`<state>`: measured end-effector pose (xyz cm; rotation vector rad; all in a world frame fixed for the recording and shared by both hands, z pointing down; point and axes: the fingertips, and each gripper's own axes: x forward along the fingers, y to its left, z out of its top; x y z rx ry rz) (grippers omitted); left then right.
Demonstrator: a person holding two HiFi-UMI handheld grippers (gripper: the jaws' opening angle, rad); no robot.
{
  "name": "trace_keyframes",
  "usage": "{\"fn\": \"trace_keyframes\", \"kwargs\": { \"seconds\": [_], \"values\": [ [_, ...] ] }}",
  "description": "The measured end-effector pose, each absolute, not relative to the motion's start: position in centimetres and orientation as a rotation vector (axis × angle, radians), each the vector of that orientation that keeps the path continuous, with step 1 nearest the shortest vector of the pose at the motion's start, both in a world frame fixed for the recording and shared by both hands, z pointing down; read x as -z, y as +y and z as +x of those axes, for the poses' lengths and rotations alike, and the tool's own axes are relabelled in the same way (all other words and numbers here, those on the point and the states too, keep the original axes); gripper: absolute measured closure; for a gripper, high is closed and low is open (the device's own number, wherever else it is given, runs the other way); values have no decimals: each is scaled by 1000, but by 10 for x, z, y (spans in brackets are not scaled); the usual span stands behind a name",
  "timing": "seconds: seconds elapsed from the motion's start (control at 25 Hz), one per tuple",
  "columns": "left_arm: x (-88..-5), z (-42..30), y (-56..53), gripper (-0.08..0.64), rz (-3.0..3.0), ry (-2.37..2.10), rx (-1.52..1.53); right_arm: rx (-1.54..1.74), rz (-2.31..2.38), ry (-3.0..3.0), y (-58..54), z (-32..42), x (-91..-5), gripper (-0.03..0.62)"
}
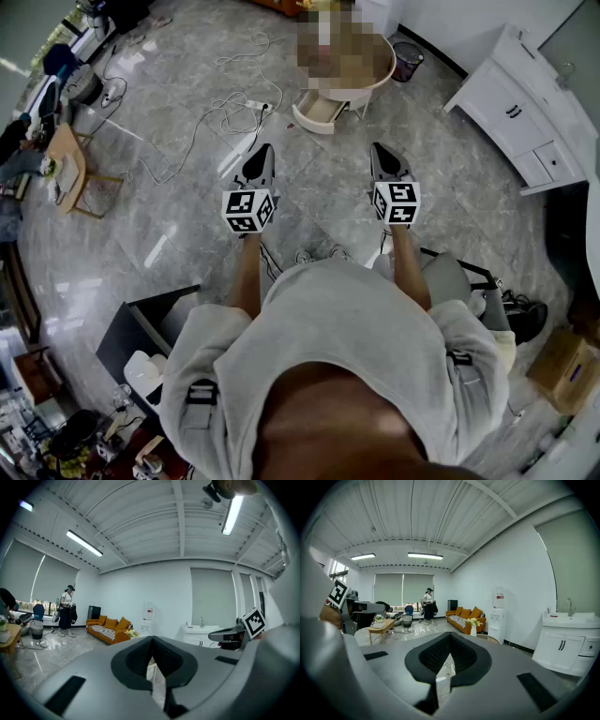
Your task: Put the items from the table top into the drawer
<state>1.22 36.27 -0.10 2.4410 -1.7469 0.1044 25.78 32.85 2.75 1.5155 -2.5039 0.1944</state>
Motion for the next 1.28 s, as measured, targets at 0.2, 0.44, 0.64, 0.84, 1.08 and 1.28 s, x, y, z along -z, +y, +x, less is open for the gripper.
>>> {"fn": "trace_keyframes", "kwargs": {
  "seconds": [0.2, 0.44, 0.64, 0.84, 1.08, 1.28],
  "values": [
    [3, 13, 358, 545, 2450, -1740, -111, -183, 1518, -2504, 325, 257, -24, 569],
    [3, 27, 355, 545, 2461, -1728, -120, -187, 1525, -2511, 323, 268, -23, 569],
    [3, 43, 352, 545, 2462, -1728, -132, -208, 1527, -2523, 321, 283, -25, 569],
    [2, 62, 354, 545, 2462, -1730, -139, -209, 1505, -2531, 322, 296, -29, 569],
    [-7, 84, 358, 545, 2444, -1740, -147, -217, 1457, -2543, 324, 308, -40, 569],
    [-14, 89, 352, 545, 2418, -1751, -163, -242, 1438, -2548, 314, 313, -48, 569]
  ]
}}
